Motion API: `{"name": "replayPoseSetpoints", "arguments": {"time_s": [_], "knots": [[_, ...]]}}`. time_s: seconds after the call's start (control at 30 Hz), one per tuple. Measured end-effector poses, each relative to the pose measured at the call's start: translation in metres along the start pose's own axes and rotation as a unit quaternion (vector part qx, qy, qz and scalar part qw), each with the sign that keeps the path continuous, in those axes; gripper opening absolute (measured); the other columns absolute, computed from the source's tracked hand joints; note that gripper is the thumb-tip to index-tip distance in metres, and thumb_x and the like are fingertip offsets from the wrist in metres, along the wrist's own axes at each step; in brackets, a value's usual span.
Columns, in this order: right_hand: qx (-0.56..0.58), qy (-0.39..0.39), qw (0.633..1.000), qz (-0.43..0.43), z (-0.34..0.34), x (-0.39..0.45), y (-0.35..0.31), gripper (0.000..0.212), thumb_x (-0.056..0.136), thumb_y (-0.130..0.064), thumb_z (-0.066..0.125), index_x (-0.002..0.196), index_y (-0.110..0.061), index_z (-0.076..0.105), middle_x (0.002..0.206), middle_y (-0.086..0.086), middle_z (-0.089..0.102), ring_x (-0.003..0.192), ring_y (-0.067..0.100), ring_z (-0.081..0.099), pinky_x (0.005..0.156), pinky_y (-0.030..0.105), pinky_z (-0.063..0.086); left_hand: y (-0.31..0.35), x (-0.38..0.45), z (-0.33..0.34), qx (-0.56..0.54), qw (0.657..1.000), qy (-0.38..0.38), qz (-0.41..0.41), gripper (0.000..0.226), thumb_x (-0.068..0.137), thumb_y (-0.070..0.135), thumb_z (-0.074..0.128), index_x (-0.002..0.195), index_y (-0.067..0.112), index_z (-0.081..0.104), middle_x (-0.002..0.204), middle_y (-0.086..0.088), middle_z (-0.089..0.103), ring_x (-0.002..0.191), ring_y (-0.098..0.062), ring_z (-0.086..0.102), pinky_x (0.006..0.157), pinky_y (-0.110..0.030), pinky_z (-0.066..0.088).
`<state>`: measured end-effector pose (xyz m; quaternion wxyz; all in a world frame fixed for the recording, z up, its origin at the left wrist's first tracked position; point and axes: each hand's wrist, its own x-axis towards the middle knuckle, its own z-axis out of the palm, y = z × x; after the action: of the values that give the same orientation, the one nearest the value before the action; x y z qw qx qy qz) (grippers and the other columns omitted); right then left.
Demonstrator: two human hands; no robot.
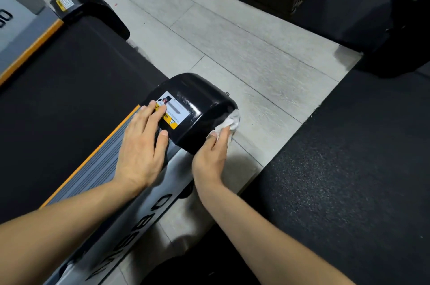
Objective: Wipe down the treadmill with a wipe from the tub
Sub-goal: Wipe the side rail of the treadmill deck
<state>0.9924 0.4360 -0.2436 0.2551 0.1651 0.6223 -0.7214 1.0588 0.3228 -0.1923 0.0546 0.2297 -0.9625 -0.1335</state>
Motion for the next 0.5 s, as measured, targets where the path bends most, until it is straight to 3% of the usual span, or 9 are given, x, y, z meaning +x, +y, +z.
{"name": "replayPoseSetpoints", "arguments": {"time_s": [0.07, 0.1, 0.13, 0.2, 0.3, 0.4, 0.5], "knots": [[-0.077, -0.035, 0.977, -0.195, -0.013, 0.002, 0.001, 0.052, 0.111, -0.022, 0.032, 0.160, -0.032, 0.017, 0.168, -0.008, 0.016, 0.152, 0.002, 0.016, 0.122, 0.019, 0.017, 0.000, 0.001, -0.001, 0.007, 1.000, 0.004, 0.006, 0.057, 0.101, 0.036, 0.034, 0.154, 0.017, 0.041, 0.163, -0.005, 0.033, 0.153, -0.021, 0.023, 0.125, -0.043, 0.021], [-0.109, -0.061, 0.962, -0.244, -0.022, 0.011, 0.001, 0.052, 0.111, -0.018, 0.033, 0.158, -0.033, 0.019, 0.168, -0.010, 0.014, 0.153, 0.000, 0.010, 0.123, 0.019, 0.014, 0.000, 0.002, -0.002, 0.007, 1.000, 0.008, 0.007, 0.058, 0.100, 0.037, 0.036, 0.153, 0.017, 0.043, 0.162, -0.004, 0.035, 0.152, -0.023, 0.026, 0.124, -0.046, 0.023], [-0.130, -0.080, 0.947, -0.282, -0.033, 0.024, 0.002, 0.053, 0.110, -0.012, 0.034, 0.157, -0.034, 0.024, 0.167, -0.011, 0.018, 0.153, 0.000, 0.012, 0.124, 0.023, 0.016, 0.001, 0.004, -0.003, 0.006, 1.000, 0.010, 0.007, 0.058, 0.098, 0.038, 0.038, 0.152, 0.017, 0.045, 0.160, -0.003, 0.037, 0.151, -0.024, 0.029, 0.123, -0.048, 0.025], [-0.177, -0.065, 0.918, -0.349, -0.054, 0.051, 0.000, 0.057, 0.104, 0.001, 0.037, 0.150, -0.031, 0.045, 0.158, -0.009, 0.039, 0.147, 0.005, 0.032, 0.121, 0.031, 0.031, 0.009, 0.010, -0.001, 0.007, 1.000, 0.008, 0.007, 0.058, 0.096, 0.040, 0.041, 0.149, 0.017, 0.047, 0.159, -0.001, 0.039, 0.148, -0.023, 0.033, 0.122, -0.049, 0.025], [-0.192, -0.024, 0.916, -0.352, -0.067, 0.085, -0.016, 0.052, 0.088, 0.012, 0.046, 0.118, -0.021, 0.073, 0.134, -0.004, 0.064, 0.125, 0.008, 0.057, 0.104, 0.023, 0.046, 0.021, 0.017, 0.005, 0.036, 0.999, 0.011, 0.004, 0.058, 0.096, 0.042, 0.039, 0.149, 0.019, 0.045, 0.158, 0.000, 0.040, 0.147, -0.020, 0.034, 0.125, -0.048, 0.017], [-0.194, 0.012, 0.920, -0.341, -0.077, 0.115, -0.026, 0.040, 0.081, 0.016, 0.048, 0.088, -0.013, 0.075, 0.123, -0.001, 0.069, 0.113, 0.009, 0.062, 0.089, 0.019, 0.051, 0.023, 0.019, 0.006, 0.039, 0.999, 0.013, -0.003, 0.057, 0.097, 0.043, 0.038, 0.149, 0.020, 0.044, 0.158, 0.001, 0.040, 0.146, -0.020, 0.035, 0.125, -0.049, 0.017], [-0.186, 0.001, 0.920, -0.345, -0.085, 0.126, -0.033, 0.037, 0.083, 0.008, 0.047, 0.084, -0.014, 0.076, 0.118, -0.004, 0.069, 0.109, 0.004, 0.062, 0.088, 0.026, 0.053, 0.024, 0.018, 0.005, 0.036, 0.999, 0.014, -0.006, 0.057, 0.097, 0.043, 0.038, 0.149, 0.021, 0.045, 0.157, 0.002, 0.040, 0.146, -0.021, 0.036, 0.124, -0.050, 0.018]]}}
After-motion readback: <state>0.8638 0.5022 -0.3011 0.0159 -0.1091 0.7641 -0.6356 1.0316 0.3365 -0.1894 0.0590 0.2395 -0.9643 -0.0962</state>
